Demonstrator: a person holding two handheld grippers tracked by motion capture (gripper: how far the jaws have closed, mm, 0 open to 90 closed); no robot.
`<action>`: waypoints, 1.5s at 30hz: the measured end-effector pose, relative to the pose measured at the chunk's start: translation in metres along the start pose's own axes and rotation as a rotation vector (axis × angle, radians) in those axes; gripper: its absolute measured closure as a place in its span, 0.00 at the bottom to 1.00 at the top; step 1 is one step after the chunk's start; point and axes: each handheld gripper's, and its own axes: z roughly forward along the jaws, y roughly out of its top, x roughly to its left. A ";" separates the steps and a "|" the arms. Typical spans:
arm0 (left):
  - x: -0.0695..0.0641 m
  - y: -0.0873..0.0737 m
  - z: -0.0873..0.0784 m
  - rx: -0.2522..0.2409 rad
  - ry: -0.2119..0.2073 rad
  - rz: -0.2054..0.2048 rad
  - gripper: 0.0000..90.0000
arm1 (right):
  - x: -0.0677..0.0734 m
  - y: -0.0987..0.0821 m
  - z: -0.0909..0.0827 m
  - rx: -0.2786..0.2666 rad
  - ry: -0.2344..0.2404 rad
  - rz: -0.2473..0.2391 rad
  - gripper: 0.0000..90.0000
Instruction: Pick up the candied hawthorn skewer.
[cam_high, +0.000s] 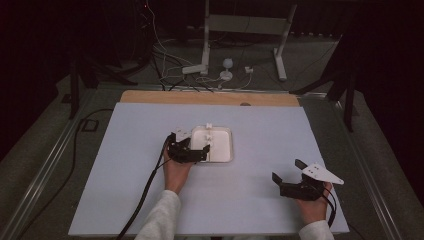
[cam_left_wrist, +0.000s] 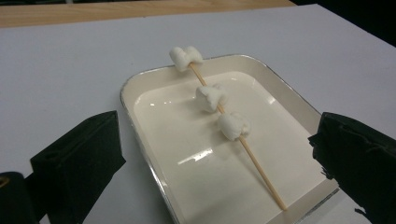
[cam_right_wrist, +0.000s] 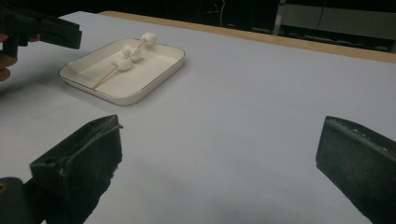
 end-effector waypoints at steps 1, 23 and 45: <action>-0.001 -0.001 0.001 0.004 -0.001 0.000 0.03 | 0.000 0.000 0.000 0.000 0.000 0.000 0.00; -0.025 -0.004 0.028 0.195 0.046 0.047 0.54 | -0.001 0.000 -0.001 -0.001 -0.003 0.003 0.00; -0.011 0.003 0.020 0.236 0.050 -0.059 1.00 | -0.001 -0.001 -0.001 0.001 -0.001 0.001 0.00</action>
